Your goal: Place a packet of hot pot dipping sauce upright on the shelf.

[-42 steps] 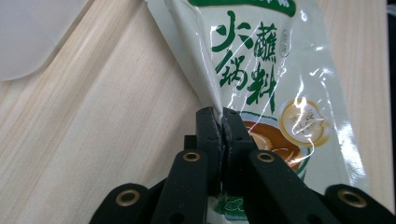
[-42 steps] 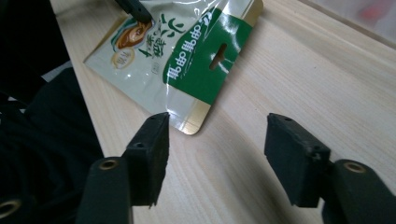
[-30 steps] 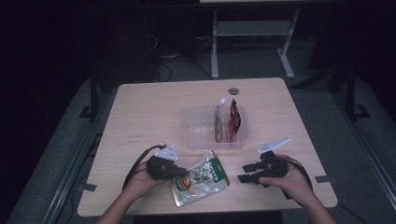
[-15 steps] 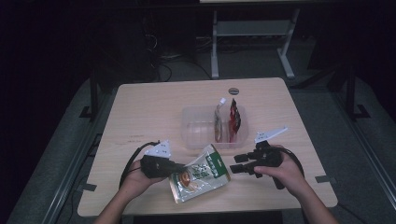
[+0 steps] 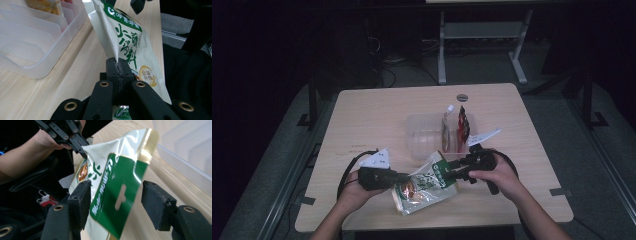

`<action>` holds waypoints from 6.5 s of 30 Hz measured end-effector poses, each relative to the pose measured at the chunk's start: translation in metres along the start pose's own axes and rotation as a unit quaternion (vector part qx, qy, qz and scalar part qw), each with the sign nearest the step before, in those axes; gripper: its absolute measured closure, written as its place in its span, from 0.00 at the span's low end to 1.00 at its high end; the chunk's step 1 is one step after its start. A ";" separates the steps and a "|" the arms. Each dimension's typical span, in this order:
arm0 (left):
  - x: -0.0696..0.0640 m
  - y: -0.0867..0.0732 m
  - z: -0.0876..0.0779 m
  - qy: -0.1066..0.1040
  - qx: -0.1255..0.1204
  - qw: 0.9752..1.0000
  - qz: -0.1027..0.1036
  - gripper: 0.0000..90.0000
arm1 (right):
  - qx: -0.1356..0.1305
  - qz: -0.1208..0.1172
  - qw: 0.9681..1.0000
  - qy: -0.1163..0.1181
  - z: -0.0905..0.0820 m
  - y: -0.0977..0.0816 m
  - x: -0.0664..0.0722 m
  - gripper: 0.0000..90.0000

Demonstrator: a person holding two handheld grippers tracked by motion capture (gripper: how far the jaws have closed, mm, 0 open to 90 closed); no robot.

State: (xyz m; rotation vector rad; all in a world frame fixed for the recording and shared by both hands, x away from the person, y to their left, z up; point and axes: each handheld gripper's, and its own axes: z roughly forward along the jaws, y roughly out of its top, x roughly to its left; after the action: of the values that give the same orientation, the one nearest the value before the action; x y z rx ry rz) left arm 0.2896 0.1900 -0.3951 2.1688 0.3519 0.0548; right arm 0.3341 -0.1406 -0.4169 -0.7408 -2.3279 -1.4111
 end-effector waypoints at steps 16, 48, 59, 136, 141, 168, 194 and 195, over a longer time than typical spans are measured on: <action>0.000 0.002 0.001 -0.001 -0.004 1.000 0.003 1.00 | 0.014 0.001 0.999 0.037 0.014 -0.002 0.002 0.82; -0.002 0.013 0.019 0.015 0.009 1.000 0.002 1.00 | -0.023 0.013 0.997 0.068 -0.004 0.004 0.010 1.00; -0.010 0.035 0.037 -0.002 -0.008 1.000 0.013 1.00 | -0.037 -0.009 0.994 0.100 -0.002 0.014 0.029 1.00; 0.004 -0.034 0.011 0.011 0.053 0.997 -0.062 0.38 | -0.121 0.002 0.993 -0.006 0.004 0.110 -0.042 1.00; 0.004 -0.034 0.012 0.008 0.060 0.996 -0.059 0.38 | -0.120 0.010 0.993 -0.006 0.011 0.105 -0.047 1.00; 0.003 -0.034 0.015 0.004 0.064 0.996 -0.060 0.37 | -0.111 -0.024 0.992 -0.051 -0.003 0.115 -0.034 0.82; 0.009 -0.035 0.004 0.034 0.064 0.995 -0.072 0.33 | -0.043 -0.096 0.983 -0.153 -0.048 0.071 0.001 0.46; 0.009 -0.035 0.003 0.036 0.063 0.995 -0.075 0.32 | -0.042 -0.095 0.983 -0.153 -0.049 0.067 0.002 0.45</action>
State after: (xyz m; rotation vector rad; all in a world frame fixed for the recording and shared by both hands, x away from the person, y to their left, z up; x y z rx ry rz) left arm 0.2909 0.2093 -0.4259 2.2615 0.5727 0.0269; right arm 0.3719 -0.1583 -0.3446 -0.8297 -2.6483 -1.5807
